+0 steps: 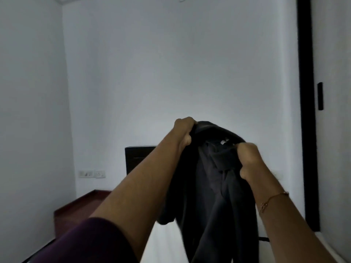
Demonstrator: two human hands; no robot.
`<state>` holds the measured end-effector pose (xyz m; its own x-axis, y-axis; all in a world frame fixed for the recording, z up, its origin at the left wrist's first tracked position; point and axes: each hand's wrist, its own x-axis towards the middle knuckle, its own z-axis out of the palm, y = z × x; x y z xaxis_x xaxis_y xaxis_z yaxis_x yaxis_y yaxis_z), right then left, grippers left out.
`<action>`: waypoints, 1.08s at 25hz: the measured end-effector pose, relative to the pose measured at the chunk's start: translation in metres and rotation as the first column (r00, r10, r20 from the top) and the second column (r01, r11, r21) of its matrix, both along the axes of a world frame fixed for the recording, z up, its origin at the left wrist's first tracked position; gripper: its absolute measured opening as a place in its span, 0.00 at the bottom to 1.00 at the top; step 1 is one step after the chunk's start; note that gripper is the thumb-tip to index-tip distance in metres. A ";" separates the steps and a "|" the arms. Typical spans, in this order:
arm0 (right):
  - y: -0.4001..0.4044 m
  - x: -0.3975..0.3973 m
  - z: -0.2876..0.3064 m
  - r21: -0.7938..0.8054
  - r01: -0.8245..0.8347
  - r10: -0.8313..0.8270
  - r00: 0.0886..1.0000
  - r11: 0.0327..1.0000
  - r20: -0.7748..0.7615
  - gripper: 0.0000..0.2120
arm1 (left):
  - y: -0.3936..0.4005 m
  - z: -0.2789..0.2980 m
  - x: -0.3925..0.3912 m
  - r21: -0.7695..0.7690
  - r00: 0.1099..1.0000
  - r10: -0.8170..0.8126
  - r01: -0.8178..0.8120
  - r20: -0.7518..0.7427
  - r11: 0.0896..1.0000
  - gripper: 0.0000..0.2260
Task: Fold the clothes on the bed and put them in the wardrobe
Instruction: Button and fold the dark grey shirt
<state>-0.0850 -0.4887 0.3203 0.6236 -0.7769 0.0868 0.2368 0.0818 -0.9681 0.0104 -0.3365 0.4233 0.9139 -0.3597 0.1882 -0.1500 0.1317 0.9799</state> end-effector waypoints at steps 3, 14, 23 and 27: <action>-0.025 -0.060 0.061 -0.090 0.175 -0.158 0.973 0.981 0.166 0.26 | -0.041 0.015 -0.030 -0.257 0.975 -0.218 0.222 0.043 0.941 0.08; 0.156 -0.004 0.060 -0.613 -0.051 -0.009 0.995 0.789 -0.094 0.22 | 0.116 -0.035 0.039 -0.312 0.988 -0.140 0.155 0.070 0.937 0.10; 0.379 0.104 -0.237 0.024 -0.888 0.782 0.391 0.459 -0.485 0.20 | 0.420 -0.374 0.091 0.450 0.642 0.720 -0.579 -0.263 0.680 0.23; 0.361 0.099 -0.318 -0.023 -0.829 0.643 0.451 0.559 -0.619 0.10 | 0.410 -0.484 0.037 0.508 0.586 0.726 -0.530 -0.358 0.679 0.23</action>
<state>0.0141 -0.1281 0.0026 0.9539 0.0125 -0.2999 -0.2816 -0.3084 -0.9086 0.0472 0.0737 -0.0604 0.8419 0.3993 -0.3628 0.4422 -0.1254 0.8881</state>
